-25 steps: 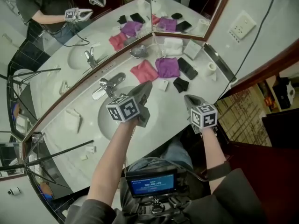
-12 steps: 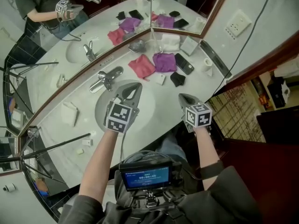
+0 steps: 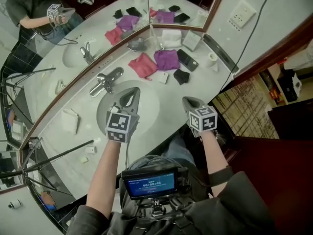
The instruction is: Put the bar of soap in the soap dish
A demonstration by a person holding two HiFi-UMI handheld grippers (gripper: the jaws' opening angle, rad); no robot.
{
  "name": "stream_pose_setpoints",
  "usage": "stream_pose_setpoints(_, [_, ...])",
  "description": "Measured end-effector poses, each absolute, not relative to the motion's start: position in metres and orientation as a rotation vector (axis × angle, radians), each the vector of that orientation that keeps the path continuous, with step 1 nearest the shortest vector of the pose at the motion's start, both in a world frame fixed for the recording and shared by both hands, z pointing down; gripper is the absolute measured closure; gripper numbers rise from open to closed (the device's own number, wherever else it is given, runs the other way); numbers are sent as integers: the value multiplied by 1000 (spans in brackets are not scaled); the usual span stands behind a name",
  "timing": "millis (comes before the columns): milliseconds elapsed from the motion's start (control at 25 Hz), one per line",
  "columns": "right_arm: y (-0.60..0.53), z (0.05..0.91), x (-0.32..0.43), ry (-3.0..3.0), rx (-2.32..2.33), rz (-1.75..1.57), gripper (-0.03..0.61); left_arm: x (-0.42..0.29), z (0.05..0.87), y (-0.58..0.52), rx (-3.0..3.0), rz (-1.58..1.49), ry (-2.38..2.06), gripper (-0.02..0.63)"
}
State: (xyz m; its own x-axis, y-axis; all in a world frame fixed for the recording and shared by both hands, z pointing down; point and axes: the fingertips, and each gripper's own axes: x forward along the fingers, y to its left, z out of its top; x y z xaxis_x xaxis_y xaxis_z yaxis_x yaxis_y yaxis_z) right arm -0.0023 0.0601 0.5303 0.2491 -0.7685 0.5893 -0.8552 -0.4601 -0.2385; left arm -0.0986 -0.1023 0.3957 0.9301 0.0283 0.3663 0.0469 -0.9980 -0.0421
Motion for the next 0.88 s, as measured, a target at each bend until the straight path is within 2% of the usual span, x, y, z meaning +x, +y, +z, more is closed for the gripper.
stream_pose_setpoints(280, [47, 551, -4, -1422, 2395, 1029, 554, -104, 395, -100, -2969, -556, -84, 611])
stream_pose_setpoints(560, [5, 598, 7, -1253, 2460, 1132, 359, -104, 409, -104, -2933, -603, -127, 611])
stream_pose_setpoints(640, [-9, 614, 16, -1176, 2485, 1158, 336, -102, 416, -106, -2921, -623, -135, 611])
stream_pose_setpoints(760, [-39, 618, 30, -1125, 2513, 1159, 249, -98, 424, -108, -2903, -654, -142, 611])
stream_pose_setpoints(880, [-58, 628, 47, -1066, 2537, 1175, 235, -93, 429, -111, -2893, -679, -137, 611])
